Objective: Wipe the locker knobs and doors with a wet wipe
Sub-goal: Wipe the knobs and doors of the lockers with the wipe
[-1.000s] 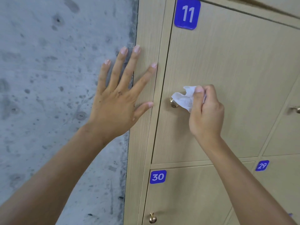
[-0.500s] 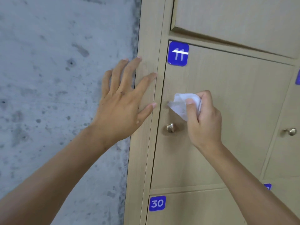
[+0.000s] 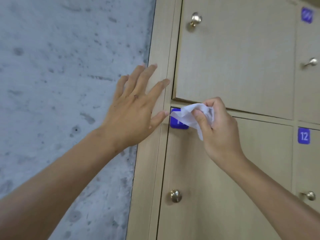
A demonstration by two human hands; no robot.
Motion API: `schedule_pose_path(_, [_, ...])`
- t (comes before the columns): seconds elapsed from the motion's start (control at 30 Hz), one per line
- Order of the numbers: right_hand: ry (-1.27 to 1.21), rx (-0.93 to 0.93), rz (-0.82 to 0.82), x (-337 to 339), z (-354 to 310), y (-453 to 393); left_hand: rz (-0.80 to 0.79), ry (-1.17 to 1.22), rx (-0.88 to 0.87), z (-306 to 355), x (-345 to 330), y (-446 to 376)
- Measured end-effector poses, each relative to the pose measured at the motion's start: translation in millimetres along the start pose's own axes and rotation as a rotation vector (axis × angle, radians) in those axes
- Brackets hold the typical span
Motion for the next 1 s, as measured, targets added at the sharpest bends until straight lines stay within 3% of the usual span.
schedule_pose_path(0.47, [-0.143, 0.113, 0.108, 16, -17, -149, -0.050, -0.159, 0.013, -39, -23, -60])
schedule_pose_path(0.8, [-0.194, 0.128, 0.110, -4, -26, -205, 0.006, -0.250, 0.006, -36, -31, -59])
schedule_pose_path(1.0, [-0.160, 0.139, 0.022, -5, -35, -222, 0.011, -0.269, 0.007, -37, -33, -58])
Point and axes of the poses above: each hand's wrist, its own y-axis away from the middle knuckle, its own x-axis out of the back of the hand, z = x × y, the point moved 1 cm from there along -y, towards the middle knuckle, and after that the axes turned 12 degrees about -y, right-handed, at the moved point
